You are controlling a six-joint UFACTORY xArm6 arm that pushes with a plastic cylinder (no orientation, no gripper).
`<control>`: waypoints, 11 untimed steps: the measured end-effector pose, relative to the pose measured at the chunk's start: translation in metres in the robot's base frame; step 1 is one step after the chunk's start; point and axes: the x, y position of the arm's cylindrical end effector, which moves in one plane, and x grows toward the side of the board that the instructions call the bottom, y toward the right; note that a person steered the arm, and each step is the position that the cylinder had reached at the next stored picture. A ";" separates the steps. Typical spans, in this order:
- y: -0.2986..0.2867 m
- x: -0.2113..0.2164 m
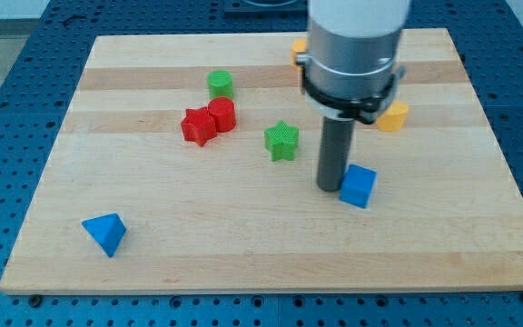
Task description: Move the red star towards the the blue cube
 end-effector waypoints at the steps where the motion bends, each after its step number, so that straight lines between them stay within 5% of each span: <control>1: 0.038 0.006; 3: 0.074 0.011; 6: 0.031 -0.122; 7: -0.024 -0.143; 9: -0.134 -0.121; 11: -0.164 -0.121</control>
